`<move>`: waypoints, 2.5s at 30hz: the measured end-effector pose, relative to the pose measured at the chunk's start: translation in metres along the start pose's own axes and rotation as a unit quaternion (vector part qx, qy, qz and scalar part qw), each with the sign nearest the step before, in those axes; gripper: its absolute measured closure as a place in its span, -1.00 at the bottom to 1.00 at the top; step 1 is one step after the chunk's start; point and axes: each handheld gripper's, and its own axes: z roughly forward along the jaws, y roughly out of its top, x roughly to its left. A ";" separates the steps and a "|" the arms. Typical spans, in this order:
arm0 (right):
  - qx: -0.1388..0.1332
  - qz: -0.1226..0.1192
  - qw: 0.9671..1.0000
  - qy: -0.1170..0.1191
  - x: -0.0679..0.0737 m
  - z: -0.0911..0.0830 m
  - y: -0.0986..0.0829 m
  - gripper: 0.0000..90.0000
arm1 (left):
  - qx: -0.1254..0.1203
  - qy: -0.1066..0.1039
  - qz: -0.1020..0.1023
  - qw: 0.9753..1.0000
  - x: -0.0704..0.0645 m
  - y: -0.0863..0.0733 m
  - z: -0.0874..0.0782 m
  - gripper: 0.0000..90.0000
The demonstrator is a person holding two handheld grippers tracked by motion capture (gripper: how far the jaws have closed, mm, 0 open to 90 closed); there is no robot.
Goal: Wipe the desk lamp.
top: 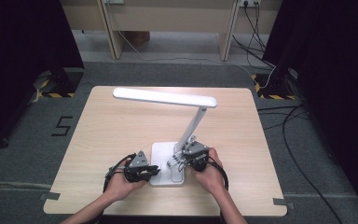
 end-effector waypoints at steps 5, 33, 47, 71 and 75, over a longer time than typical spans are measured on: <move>0.007 -0.011 1.000 0.013 0.005 -0.002 -0.001 0.89 | 0.001 -0.001 0.000 1.000 0.000 0.000 0.000 0.75; 0.030 -0.029 0.996 0.078 0.023 -0.022 -0.011 0.89 | 0.000 0.000 0.001 1.000 0.000 0.001 0.000 0.75; 0.035 -0.034 0.993 0.106 0.035 -0.041 -0.022 0.89 | 0.001 -0.003 0.002 1.000 0.000 0.001 0.001 0.75; -0.002 0.006 0.997 0.072 0.022 -0.075 -0.032 0.89 | 0.000 -0.001 0.003 1.000 -0.001 0.000 0.001 0.74; -0.006 0.015 0.998 0.057 0.012 -0.081 -0.035 0.89 | -0.001 0.000 0.002 1.000 -0.001 0.000 0.001 0.74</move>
